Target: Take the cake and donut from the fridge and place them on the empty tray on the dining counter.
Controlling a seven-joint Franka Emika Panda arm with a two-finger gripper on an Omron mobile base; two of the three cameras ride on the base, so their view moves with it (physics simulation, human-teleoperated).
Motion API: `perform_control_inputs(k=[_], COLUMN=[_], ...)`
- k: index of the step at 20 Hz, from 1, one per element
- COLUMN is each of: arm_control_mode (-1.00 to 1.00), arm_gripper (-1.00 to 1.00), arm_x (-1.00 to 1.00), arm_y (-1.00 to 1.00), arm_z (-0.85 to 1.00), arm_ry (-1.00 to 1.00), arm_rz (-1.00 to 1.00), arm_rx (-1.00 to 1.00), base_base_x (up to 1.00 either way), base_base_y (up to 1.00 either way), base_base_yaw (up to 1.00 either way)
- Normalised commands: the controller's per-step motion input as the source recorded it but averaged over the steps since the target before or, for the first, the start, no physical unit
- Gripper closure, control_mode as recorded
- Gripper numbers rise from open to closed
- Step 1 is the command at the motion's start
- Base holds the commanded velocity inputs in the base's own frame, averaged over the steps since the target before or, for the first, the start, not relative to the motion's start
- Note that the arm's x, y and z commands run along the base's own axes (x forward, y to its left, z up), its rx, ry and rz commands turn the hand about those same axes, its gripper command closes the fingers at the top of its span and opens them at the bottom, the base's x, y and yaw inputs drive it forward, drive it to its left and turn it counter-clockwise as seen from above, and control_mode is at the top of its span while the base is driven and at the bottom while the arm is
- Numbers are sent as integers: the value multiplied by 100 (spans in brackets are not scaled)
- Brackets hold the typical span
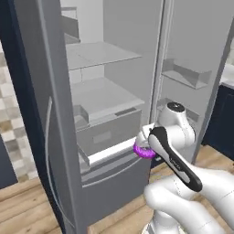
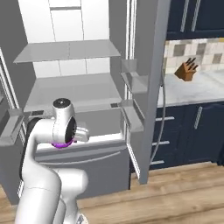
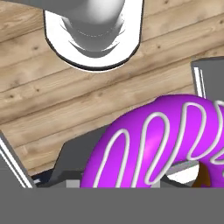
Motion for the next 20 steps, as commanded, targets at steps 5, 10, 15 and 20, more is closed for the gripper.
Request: perform_control_inputs(k=[5, 10, 15, 20], arm_control_mode=[100, 100, 100, 100], arm_gripper=[100, 100, 100, 100], arm_x=[0, 0, 0, 0], arm_y=[0, 0, 0, 0], arm_z=[0, 0, 0, 0], arm_ry=[0, 0, 0, 0], arm_rz=[0, 0, 0, 0], arm_rx=[0, 0, 0, 0], base_base_x=[-66, -52, -8, 21], base_base_y=[-17, -13, -3, 0], base_base_yaw=[-60, -60, -48, -26])
